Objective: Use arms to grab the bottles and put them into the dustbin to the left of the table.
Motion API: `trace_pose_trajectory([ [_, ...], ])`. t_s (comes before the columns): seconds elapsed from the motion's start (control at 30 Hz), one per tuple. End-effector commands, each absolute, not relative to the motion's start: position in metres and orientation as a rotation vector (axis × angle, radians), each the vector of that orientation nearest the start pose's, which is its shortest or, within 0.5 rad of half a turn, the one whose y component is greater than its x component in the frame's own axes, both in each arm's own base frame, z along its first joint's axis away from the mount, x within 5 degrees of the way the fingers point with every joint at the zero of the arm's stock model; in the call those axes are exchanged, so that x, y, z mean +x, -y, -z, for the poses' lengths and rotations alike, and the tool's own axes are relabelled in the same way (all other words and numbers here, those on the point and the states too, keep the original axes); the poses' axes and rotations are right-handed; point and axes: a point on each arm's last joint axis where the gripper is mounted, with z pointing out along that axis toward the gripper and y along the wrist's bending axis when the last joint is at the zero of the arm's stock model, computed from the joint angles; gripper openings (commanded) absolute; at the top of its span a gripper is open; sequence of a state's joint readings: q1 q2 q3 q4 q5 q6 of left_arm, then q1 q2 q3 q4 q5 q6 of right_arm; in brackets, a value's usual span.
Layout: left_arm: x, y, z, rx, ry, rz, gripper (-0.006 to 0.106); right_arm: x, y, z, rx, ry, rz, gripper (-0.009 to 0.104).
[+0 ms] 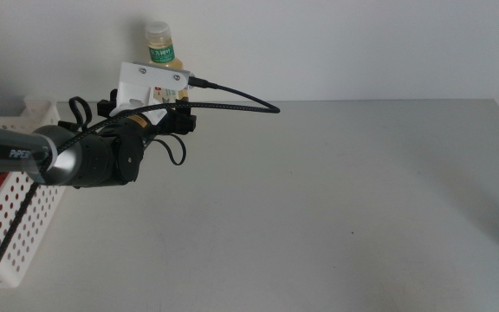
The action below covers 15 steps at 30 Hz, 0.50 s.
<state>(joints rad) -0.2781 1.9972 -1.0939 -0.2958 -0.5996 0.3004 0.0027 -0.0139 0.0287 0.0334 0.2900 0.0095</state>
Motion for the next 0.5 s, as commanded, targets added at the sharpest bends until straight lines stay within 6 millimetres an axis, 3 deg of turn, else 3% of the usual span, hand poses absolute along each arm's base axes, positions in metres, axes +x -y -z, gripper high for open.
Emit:
trace_pose_trajectory([
  [0.0,0.424,0.103,-0.210,0.130,-1.636,0.013,0.092,0.054,0.000,-0.189,0.021,-1.686,-0.021,0.066],
  [0.47,0.436,0.097,-0.195,0.063,-1.620,-0.006,0.092,0.054,0.000,-0.189,0.021,-1.686,-0.021,0.066],
])
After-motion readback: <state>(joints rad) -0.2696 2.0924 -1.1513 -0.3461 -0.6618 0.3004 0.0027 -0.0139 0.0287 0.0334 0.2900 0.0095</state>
